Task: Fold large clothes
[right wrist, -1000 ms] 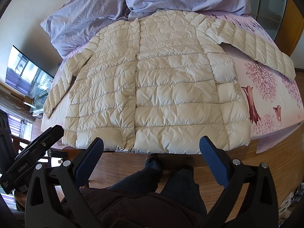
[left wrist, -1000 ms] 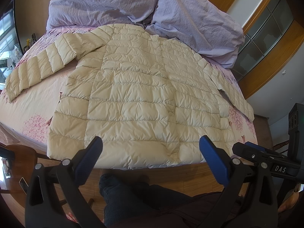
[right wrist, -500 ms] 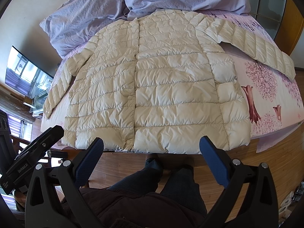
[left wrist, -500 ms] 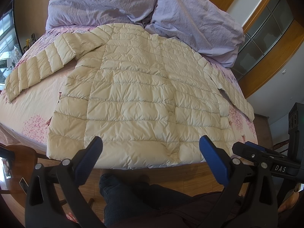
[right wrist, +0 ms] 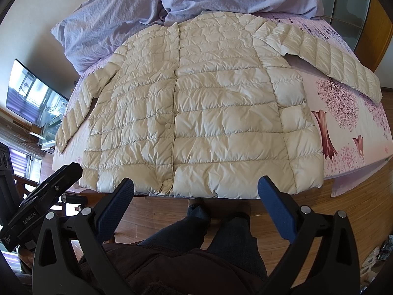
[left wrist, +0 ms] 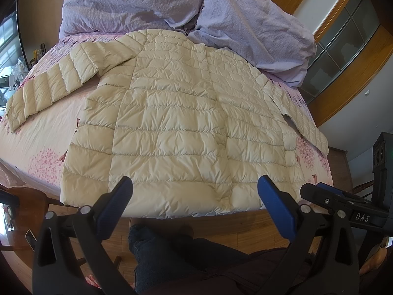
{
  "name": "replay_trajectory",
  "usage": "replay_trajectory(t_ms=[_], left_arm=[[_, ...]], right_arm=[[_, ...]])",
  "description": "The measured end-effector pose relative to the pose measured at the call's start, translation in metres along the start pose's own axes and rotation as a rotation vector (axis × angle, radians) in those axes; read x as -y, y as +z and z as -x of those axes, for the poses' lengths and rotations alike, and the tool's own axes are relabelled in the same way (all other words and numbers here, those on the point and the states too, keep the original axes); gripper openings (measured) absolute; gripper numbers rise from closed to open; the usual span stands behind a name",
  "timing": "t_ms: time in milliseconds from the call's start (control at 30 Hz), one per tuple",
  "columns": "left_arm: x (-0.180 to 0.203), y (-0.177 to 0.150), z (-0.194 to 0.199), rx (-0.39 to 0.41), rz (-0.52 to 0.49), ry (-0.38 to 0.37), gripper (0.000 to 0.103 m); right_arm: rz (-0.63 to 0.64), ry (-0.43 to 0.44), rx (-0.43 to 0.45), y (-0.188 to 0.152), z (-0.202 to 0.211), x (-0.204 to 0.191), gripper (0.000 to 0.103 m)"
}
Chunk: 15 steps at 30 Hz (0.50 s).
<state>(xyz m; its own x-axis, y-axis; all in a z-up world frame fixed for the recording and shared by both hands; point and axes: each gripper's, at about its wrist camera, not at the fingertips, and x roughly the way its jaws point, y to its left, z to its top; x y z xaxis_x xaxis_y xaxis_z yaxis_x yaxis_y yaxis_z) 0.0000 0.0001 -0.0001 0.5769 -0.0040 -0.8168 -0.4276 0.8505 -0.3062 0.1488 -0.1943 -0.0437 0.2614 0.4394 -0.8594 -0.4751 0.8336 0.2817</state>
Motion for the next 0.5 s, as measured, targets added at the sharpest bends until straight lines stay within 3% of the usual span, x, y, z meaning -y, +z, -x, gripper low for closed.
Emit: replay_trajectory(t_ms=[300, 500], left_arm=[[0.0, 0.0, 0.0, -0.001, -0.001, 0.001, 0.101], [0.0, 0.008, -0.003, 0.018, -0.009, 0.054, 0.101]], right_arm=[[-0.002, 0.002, -0.002, -0.001, -0.003, 0.004, 0.102], [-0.051, -0.017, 0.04, 0.018, -0.005, 0.022, 0.102]])
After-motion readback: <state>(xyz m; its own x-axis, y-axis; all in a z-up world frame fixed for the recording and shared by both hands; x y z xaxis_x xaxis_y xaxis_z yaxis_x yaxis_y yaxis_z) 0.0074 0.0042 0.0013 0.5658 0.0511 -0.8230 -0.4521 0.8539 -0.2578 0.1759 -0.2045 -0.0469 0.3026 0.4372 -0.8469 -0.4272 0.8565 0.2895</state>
